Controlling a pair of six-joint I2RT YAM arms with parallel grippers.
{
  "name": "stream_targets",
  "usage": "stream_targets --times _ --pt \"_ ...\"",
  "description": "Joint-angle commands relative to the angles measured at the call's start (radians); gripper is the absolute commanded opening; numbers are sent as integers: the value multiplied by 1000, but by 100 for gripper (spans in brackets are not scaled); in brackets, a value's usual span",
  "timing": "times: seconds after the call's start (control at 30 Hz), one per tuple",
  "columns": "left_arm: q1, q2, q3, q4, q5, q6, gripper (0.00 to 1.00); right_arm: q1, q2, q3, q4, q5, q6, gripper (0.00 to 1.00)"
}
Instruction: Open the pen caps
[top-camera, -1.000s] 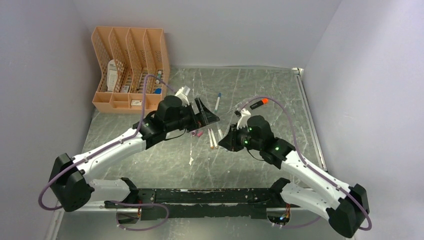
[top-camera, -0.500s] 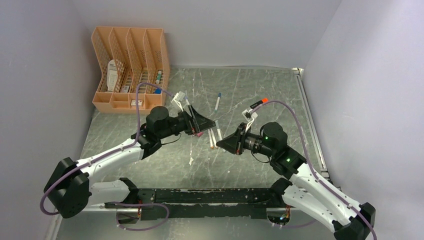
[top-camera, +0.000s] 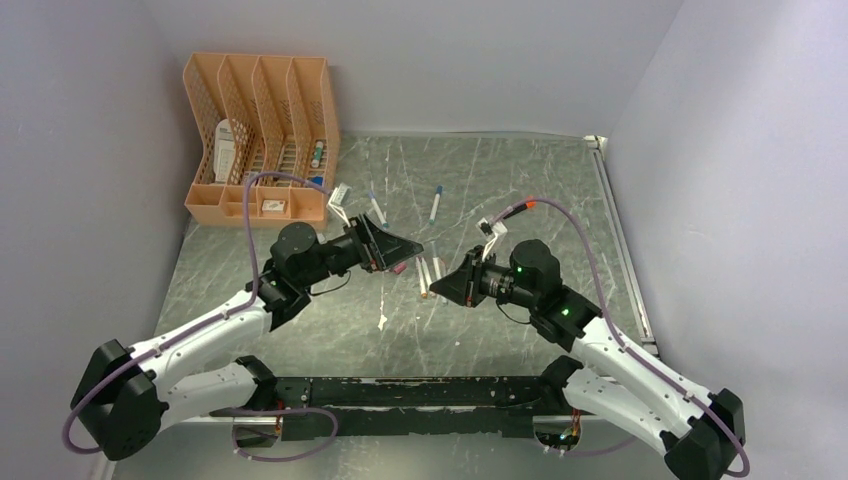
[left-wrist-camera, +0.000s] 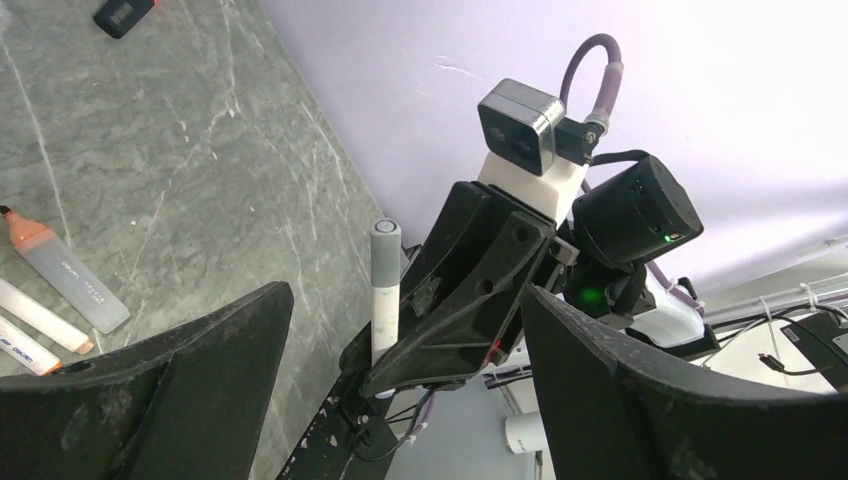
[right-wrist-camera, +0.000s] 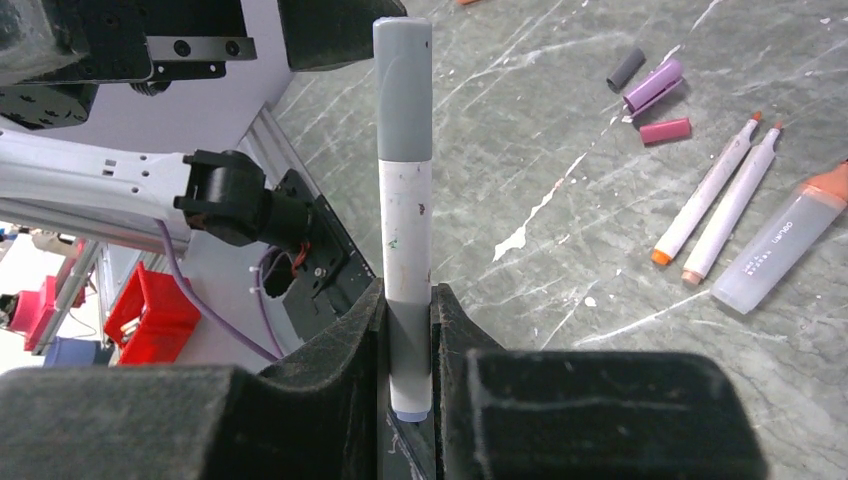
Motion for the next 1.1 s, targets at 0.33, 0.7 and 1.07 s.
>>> stream_targets --times 0.33,0.7,1.07 --pt "10 140 11 156 69 -10 92 19 82 15 73 -67 6 0" --pt "10 178 34 135 81 -2 50 33 124 31 77 -51 -3 0" --pt "9 196 49 96 90 9 7 32 139 54 63 -50 -16 0"
